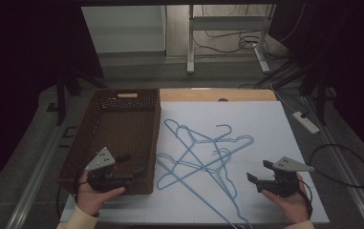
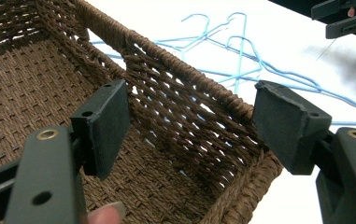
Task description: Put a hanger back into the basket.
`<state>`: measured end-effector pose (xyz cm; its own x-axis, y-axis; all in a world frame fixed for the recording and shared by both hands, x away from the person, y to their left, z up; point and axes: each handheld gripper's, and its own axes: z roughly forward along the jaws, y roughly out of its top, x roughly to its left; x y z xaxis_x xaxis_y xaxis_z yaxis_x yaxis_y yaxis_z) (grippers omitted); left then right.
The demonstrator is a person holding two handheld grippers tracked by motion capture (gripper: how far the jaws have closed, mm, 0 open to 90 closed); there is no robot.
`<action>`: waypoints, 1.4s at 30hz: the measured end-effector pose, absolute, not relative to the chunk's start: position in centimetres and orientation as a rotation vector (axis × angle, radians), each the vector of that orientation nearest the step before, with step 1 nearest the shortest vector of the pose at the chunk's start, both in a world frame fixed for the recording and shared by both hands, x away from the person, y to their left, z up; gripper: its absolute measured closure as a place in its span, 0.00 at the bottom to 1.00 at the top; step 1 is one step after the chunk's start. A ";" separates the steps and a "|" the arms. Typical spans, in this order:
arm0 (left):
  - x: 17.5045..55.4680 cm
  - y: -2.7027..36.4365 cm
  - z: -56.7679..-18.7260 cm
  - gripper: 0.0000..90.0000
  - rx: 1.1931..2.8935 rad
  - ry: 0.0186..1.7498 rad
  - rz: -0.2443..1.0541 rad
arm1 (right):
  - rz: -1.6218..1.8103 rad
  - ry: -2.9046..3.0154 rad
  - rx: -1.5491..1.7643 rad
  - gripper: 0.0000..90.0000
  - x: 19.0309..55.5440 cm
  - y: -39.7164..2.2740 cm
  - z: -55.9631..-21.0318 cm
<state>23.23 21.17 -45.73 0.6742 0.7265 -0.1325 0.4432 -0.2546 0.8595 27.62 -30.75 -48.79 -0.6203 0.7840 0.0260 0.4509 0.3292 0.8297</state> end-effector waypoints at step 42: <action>22.6 21.6 -45.8 0.31 1.885 0.952 0.348 | 1.106 2.320 1.042 0.28 27.4 -27.2 -47.2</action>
<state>22.59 21.56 -45.78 0.6549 0.7398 -0.1544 0.4661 -0.2347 0.8530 27.37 -27.18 -47.23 -0.6603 0.7510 -0.0111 0.4642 0.4196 0.7800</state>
